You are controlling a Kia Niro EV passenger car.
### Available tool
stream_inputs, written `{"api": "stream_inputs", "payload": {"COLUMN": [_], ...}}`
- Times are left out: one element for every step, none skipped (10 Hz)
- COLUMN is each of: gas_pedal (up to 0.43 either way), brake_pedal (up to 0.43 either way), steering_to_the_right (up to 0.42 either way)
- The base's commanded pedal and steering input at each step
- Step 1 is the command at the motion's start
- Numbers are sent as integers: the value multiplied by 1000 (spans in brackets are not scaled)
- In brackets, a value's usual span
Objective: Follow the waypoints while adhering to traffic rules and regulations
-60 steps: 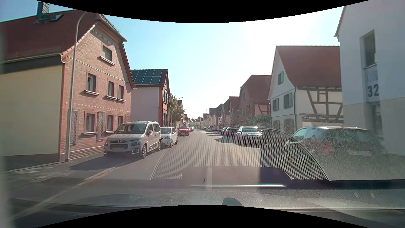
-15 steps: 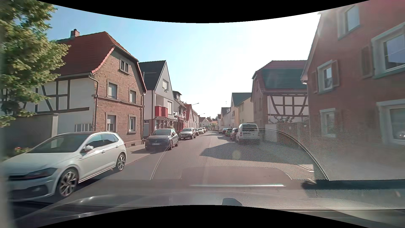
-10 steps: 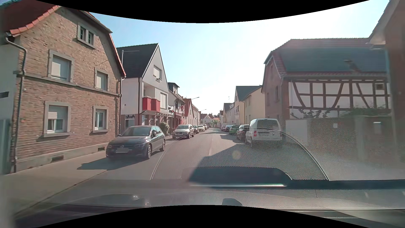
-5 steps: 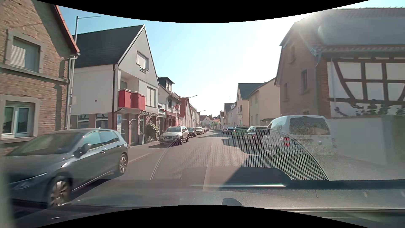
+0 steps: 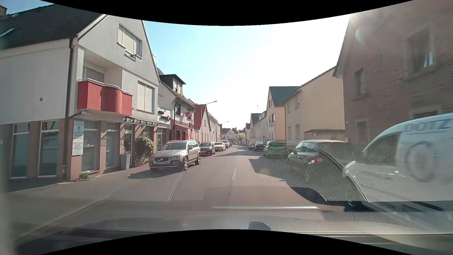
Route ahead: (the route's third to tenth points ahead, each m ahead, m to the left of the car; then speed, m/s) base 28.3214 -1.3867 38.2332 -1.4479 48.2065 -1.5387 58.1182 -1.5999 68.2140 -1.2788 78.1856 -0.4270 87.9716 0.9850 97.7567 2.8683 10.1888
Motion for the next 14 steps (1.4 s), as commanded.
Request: {"api": "stream_inputs", "payload": {"gas_pedal": [0, 0, 0, 0, 0, 0, 0, 0, 0, 0, 0, 0, 0, 0], "brake_pedal": [0, 0, 0, 0, 0, 0, 0, 0, 0, 0, 0, 0, 0, 0], "steering_to_the_right": [0, 0, -2, -3, -3, -3, -3, -3, -3, -4, -8, -13, -15, -15]}}
